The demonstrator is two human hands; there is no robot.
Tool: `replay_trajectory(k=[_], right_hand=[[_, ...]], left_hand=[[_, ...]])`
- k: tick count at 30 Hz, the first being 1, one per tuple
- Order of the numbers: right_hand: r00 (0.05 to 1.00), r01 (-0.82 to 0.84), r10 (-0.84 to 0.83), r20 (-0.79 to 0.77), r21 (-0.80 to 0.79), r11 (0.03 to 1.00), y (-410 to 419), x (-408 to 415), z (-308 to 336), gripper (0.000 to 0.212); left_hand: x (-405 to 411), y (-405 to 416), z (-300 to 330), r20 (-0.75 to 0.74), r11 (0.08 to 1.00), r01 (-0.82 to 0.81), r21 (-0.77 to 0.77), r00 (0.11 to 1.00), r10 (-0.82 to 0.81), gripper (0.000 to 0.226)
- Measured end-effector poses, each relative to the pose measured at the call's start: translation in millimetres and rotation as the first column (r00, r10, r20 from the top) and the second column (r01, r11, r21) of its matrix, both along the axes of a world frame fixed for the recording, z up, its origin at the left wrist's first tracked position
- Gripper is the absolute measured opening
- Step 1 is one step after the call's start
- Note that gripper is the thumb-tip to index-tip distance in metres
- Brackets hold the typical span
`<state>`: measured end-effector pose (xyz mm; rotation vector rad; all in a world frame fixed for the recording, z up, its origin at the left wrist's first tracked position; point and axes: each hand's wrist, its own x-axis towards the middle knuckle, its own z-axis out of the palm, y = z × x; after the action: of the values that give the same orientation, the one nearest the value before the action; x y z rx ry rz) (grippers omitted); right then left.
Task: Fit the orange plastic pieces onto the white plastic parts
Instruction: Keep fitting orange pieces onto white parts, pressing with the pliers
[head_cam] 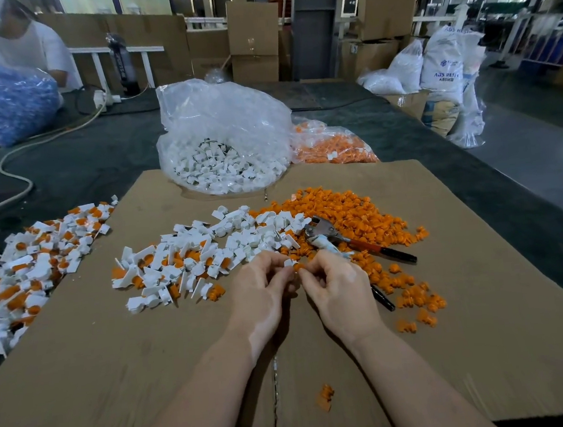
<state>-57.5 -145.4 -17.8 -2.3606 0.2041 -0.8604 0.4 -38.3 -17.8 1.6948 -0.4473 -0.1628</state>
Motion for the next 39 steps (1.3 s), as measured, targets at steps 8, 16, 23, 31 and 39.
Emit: replay_trajectory(k=[8,16,23,31,39], right_hand=[[1.0,-0.013,0.013,-0.01,-0.041,0.999,0.0,0.7,0.0,0.016],[0.997,-0.074,0.074,0.008,0.171,0.983,-1.7,1.6,-2.0,0.015],[0.99,-0.134,0.129,0.061,0.079,0.988,-0.8,0.3,1.9,0.03],[0.992,-0.124,0.123,0.041,0.048,0.991,-1.7,0.6,4.3,0.021],[0.993,-0.112,0.111,0.046,0.021,0.994,-2.1,0.7,2.6,0.02]], left_hand=[[-1.8,0.0,0.0,0.109,0.992,-0.044,0.121,0.994,0.031,0.016],[1.7,-0.3,5.8,-0.114,0.997,-0.03,-0.069,0.993,0.022,0.013],[3.6,0.9,3.2,-0.079,0.999,-0.02,-0.034,0.997,0.017,0.012],[2.0,1.3,5.0,-0.045,1.0,-0.028,-0.002,0.999,0.028,0.01],[1.3,2.9,7.6,-0.02,0.999,-0.028,0.036,0.999,0.029,0.011]])
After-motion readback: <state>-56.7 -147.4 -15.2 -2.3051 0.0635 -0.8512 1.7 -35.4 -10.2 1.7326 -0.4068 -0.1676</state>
